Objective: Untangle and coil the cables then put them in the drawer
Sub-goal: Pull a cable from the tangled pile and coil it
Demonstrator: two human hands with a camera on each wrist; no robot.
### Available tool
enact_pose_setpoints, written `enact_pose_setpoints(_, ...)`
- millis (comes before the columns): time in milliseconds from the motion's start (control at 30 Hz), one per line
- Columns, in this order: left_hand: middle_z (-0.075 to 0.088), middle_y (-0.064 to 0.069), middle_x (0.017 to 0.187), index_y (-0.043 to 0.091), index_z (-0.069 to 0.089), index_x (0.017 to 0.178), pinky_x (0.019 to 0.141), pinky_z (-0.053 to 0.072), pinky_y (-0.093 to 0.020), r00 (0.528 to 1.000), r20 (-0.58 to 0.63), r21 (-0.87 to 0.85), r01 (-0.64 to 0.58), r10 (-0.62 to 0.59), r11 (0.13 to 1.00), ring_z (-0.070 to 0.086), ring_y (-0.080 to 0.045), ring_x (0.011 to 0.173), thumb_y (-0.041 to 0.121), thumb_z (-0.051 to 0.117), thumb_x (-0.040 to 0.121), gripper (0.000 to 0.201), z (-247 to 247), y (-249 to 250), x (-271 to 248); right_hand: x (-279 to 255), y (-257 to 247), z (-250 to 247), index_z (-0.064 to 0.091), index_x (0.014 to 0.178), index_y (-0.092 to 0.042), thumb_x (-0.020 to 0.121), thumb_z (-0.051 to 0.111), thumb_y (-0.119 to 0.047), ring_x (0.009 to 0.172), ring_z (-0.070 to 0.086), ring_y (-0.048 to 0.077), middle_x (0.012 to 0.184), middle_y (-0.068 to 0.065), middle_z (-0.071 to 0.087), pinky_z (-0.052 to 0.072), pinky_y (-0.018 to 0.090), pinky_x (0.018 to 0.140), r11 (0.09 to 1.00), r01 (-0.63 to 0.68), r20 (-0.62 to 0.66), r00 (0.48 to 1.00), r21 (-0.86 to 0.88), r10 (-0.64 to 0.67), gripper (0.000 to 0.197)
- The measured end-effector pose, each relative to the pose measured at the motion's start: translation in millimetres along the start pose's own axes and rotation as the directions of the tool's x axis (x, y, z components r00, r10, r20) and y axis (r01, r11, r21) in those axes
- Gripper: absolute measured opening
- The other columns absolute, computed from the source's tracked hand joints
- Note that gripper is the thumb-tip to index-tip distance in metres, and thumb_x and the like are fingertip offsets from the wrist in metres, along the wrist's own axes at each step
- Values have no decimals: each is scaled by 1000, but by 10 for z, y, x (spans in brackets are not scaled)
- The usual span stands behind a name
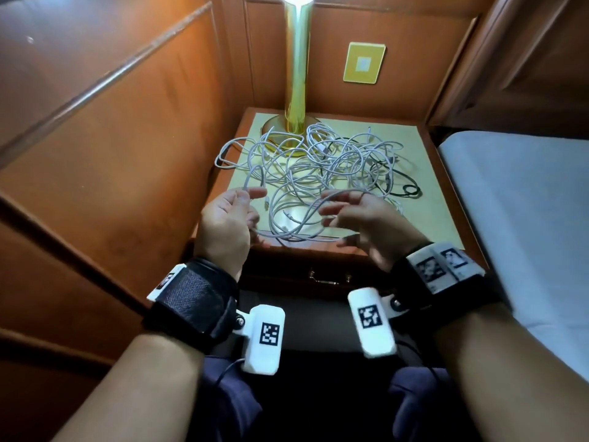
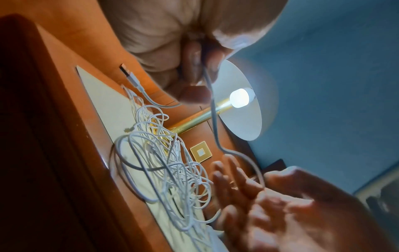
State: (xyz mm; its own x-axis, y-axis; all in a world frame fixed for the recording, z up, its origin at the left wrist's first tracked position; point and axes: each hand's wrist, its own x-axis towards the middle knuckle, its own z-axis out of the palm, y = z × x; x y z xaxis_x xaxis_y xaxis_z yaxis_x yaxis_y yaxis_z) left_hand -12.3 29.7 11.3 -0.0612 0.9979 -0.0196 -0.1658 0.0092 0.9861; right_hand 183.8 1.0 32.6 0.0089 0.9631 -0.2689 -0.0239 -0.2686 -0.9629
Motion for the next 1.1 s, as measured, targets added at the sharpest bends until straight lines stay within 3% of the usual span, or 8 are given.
enact_pose_setpoints(133,40,5,47,14,71,85,56,36,-36,986,-119,172,-94,116,980,35,-14,43,17,45,100,30,-37,-52,77,-9,-109,-372,51,96,-12,70,52,-22,99,69,28,99,12,70,48,37,89,653,-36,-115,975,757,188,27)
enact_pose_setpoints(233,44,12,41,8,69,86,61,46,-38,985,-165,61,-38,48,997,39,-13,39,14,45,101,29,-5,-23,95,27,-39,-589,50,90,-5,101,38,-29,68,61,18,75,7,58,58,34,68,545,14,-226,919,838,324,29)
enact_pose_setpoints(333,33,7,38,5,68,91,48,39,-28,990,-136,6,-34,34,999,31,-12,34,12,44,103,28,39,-5,68,35,-39,-617,50,85,-9,108,30,-32,40,36,9,56,-3,42,47,18,44,678,-14,-295,894,735,338,38)
enact_pose_setpoints(467,35,8,43,6,63,106,40,30,-21,994,-27,69,-108,110,992,27,-12,36,11,47,102,18,126,-56,19,29,-17,-511,63,103,-8,106,39,-18,38,33,5,64,-3,44,32,20,38,945,36,-380,920,325,96,26)
enact_pose_setpoints(633,41,-3,64,12,56,110,38,27,-17,986,140,69,-99,88,993,29,-8,40,-2,38,101,24,231,-63,-45,-31,-77,-497,67,97,-6,101,41,-15,45,23,9,59,-5,35,13,24,42,956,184,-354,930,230,-94,27)
enact_pose_setpoints(733,52,-6,75,8,64,90,39,29,-17,966,256,172,-66,20,983,37,-7,41,-2,46,96,22,321,-84,-72,-118,-75,-493,67,100,-10,100,57,-29,44,25,10,56,-4,32,24,21,39,972,227,-279,939,65,-200,21)
enact_pose_setpoints(933,65,5,91,33,67,99,69,48,-37,921,389,414,-151,-25,898,54,-10,64,65,67,72,42,460,-178,-74,-176,-27,-439,66,100,-16,102,51,-12,50,35,9,59,-7,41,28,25,47,948,304,-182,941,92,-284,15)
enact_pose_setpoints(1100,69,6,72,19,68,80,65,47,-27,917,399,644,-271,-12,716,58,-7,57,16,65,89,10,518,-258,-60,-136,-37,-498,63,94,-15,105,37,-17,71,59,15,81,1,62,41,29,60,895,336,-293,923,293,-250,29)
